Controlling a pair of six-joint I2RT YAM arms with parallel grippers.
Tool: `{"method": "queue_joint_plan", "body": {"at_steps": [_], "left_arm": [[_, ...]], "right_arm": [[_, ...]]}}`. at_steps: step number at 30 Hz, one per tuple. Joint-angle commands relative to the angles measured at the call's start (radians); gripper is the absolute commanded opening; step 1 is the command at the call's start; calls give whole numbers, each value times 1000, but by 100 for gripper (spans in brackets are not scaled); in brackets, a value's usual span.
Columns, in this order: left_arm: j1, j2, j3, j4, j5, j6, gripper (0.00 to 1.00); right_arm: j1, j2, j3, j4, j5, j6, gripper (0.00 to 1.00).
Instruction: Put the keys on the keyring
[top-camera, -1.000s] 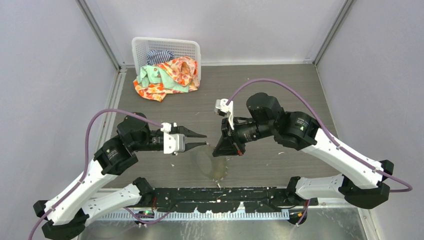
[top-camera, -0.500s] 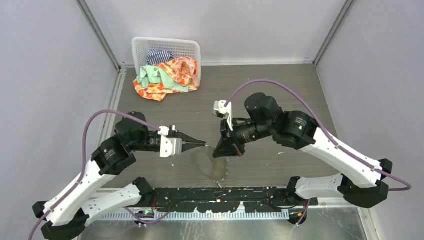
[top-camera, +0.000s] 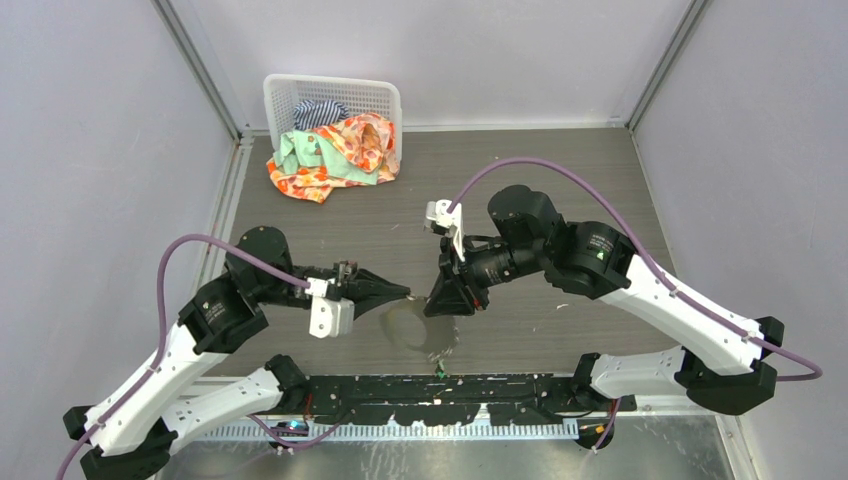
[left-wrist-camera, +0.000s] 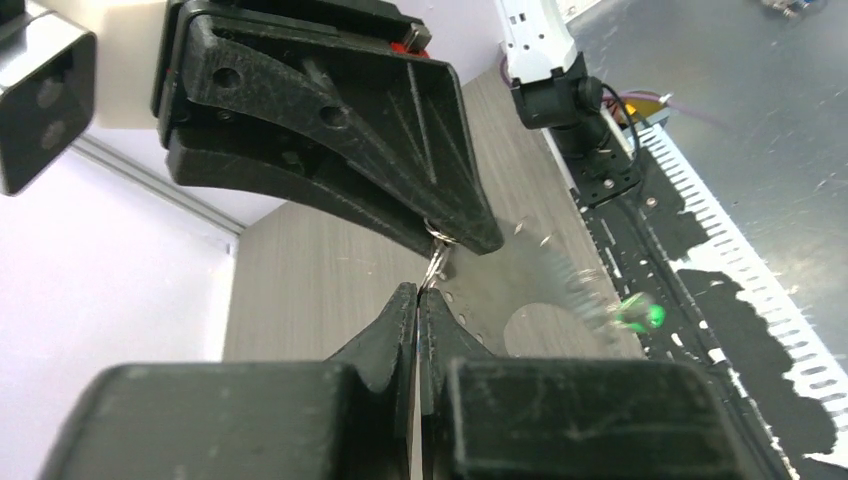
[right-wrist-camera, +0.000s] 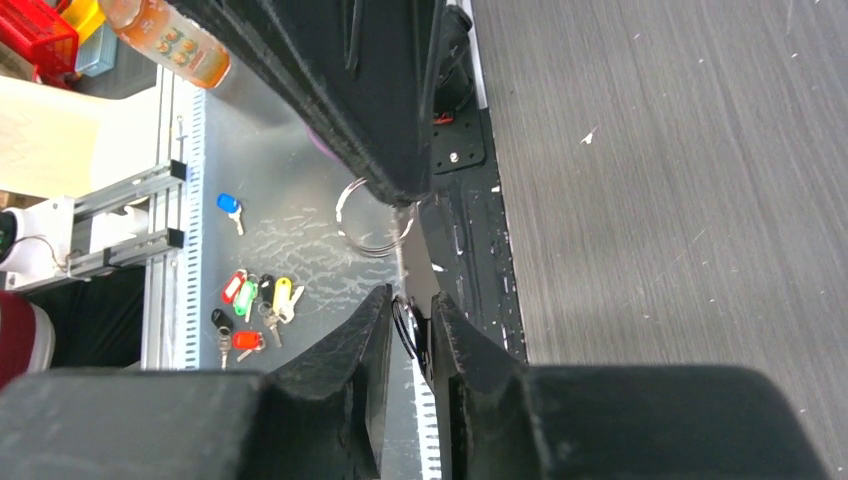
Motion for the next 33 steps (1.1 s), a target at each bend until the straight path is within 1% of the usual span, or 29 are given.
{"method": "queue_joint_plan", "body": {"at_steps": [1, 4, 6, 7, 9, 12, 15, 22, 28, 33], "left_arm": [[-1, -6, 23, 67, 32, -117, 0], [-1, 6, 35, 88, 25, -228, 0], [-1, 12, 36, 114, 32, -307, 0], [-1, 11, 32, 137, 32, -346, 0], [-1, 9, 24, 167, 37, -406, 0], [-1, 12, 23, 191, 51, -446, 0], [-1, 18, 24, 209, 63, -454, 0], [-1, 41, 22, 266, 11, -564, 0], [-1, 59, 23, 305, -31, -640, 0], [-1, 62, 20, 311, -72, -668, 0]], "right_arm": [[-3, -36, 5, 98, 21, 8, 28], [-2, -61, -12, 112, 40, -11, 35], [-3, -76, -15, 111, 56, -31, 43], [-3, -85, -15, 110, 61, -44, 45], [-2, -109, -15, 111, 71, -76, 52], [-3, -145, -14, 107, 85, -124, 60], [-2, -177, -13, 126, 87, -161, 64], [-3, -169, -13, 184, 79, -165, 64], [-2, -177, -46, 293, 70, -140, 57], [-3, -154, -37, 289, 44, -138, 53]]}}
